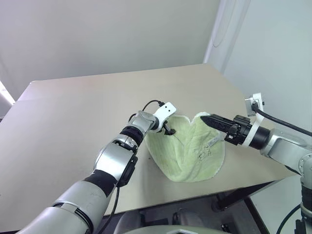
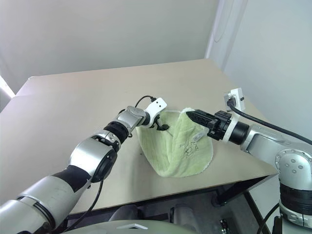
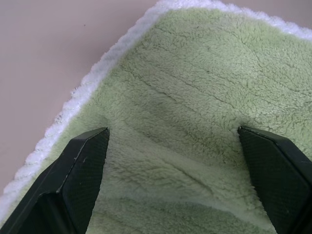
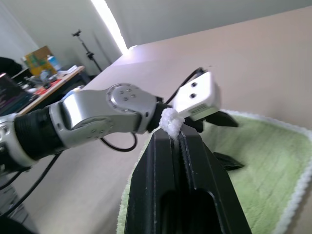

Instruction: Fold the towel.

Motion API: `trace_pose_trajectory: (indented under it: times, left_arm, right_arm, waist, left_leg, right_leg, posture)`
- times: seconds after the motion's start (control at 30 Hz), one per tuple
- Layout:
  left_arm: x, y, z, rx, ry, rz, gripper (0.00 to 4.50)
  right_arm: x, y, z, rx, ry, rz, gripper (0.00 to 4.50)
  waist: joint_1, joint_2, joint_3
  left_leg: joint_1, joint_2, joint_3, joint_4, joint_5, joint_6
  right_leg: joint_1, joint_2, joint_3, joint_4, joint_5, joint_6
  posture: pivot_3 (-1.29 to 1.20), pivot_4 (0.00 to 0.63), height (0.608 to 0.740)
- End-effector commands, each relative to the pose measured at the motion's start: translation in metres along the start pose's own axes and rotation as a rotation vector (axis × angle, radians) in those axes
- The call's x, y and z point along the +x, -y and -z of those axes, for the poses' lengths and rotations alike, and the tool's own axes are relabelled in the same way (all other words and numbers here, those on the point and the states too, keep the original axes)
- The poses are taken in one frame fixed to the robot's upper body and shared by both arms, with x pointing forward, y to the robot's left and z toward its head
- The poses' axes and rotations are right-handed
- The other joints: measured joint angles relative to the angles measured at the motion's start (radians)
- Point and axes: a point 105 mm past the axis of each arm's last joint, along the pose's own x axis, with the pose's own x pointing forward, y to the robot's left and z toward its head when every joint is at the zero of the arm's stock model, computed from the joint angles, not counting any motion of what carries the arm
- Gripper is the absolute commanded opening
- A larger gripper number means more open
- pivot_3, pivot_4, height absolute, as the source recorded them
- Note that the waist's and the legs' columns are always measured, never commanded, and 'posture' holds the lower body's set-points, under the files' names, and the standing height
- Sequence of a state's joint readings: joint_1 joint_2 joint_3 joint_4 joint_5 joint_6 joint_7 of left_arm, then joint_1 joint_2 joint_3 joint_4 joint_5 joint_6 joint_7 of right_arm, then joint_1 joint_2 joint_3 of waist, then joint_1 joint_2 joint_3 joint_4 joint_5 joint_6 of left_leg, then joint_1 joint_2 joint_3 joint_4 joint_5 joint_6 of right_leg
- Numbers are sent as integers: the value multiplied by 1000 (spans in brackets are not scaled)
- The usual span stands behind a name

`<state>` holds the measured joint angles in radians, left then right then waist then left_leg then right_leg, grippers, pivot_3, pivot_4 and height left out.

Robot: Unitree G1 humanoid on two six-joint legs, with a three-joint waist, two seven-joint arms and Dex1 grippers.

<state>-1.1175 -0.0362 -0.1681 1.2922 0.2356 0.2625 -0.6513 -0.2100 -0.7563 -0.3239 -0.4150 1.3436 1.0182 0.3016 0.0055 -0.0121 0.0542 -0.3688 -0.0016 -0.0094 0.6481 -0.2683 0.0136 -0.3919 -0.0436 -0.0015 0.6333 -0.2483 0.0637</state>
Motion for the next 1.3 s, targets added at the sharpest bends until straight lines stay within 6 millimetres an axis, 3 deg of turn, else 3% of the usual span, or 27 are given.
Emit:
trace_pose_trajectory:
  times: [0.03, 0.13, 0.3, 0.4, 0.5, 0.63, 0.73, 0.83, 0.97, 1.13, 1.3]
  left_arm:
    - [2, 6, 54, -184, -159, 23, 4054]
    - [-1, 3, 54, -264, -145, 25, 3221]
    - [-6, -6, 58, -320, -138, -8, 1425]
    - [-13, -23, 51, -316, -91, -72, 440]
    - [-29, -47, 22, -410, 78, -103, 440]
    - [-68, -90, -9, -555, 302, -165, 440]
    - [-93, -111, -12, -615, 358, -179, 440]
    - [-118, -122, 3, -623, 285, -159, 440]
    - [-143, -116, 54, -429, -94, -75, 440]
    - [-194, -108, 71, -299, -222, 39, 440]
    - [-231, -63, 91, -163, -305, 187, 440]
  right_arm:
    - [-2, 3, -12, -20, 60, 26, 0]
    - [-2, 7, -15, -21, 70, 42, 0]
    - [0, 14, -18, -22, 83, 62, 0]
    - [0, 17, -19, -30, 86, 75, 0]
    - [-3, 22, -19, -41, 89, 96, 0]
    - [-5, 28, -21, -65, 106, 128, 0]
    - [-5, 32, -25, -74, 124, 143, 0]
    - [-5, 35, -26, -75, 129, 151, 0]
    - [-4, 39, -26, -72, 127, 148, 0]
    - [3, 42, -24, -66, 126, 137, 0]
    - [10, 45, -21, -69, 120, 123, 0]
  waist:
    - [-1, 0, -1]
    - [-2, -1, -1]
    - [-12, -1, -2]
    - [-18, 2, -3]
    - [-20, 1, -3]
    - [-23, -2, 2]
    - [-16, -3, 2]
    - [-15, -2, 2]
    - [-18, -3, 2]
    - [-28, -2, 2]
    - [-24, -1, 2]
  left_leg:
    - [0, 0, 0, 0, 0, 0]
    - [-1, 0, -1, 0, 0, 1]
    - [-1, 0, -1, 0, 0, 1]
    - [-1, 0, -2, 0, -1, 1]
    - [-3, 0, -2, 0, -1, 1]
    - [-6, 0, -2, 0, 0, 1]
    - [-8, 1, -1, -1, 0, 1]
    - [-9, -1, 0, -2, 0, 1]
    - [-10, -3, 1, -2, -1, 1]
    - [-18, 0, 1, -1, -1, 1]
    - [-21, 1, 4, -2, -1, 1]
  right_leg:
    - [0, 0, 0, 0, 0, 0]
    - [-1, 0, 0, -1, 1, 1]
    - [-1, 0, 0, -1, 1, 1]
    - [-1, 0, 0, -1, 1, 2]
    - [-2, 0, 0, -2, 2, 2]
    - [-7, 2, 1, -1, 5, 3]
    - [-10, 3, 1, -1, 5, 4]
    - [-10, 0, 1, -1, 6, 4]
    - [-10, -2, 2, -3, 6, 3]
    - [-19, -2, 5, -2, 5, -2]
    - [-24, -4, 11, -1, 5, -3]
  posture:
    - [0, 0, 740]
    - [0, 0, 740]
    - [0, 0, 740]
    - [0, 0, 740]
    - [0, 0, 740]
    - [0, 0, 740]
    - [0, 0, 740]
    - [0, 0, 740]
    - [0, 0, 740]
    - [0, 0, 740]
    - [0, 0, 740]
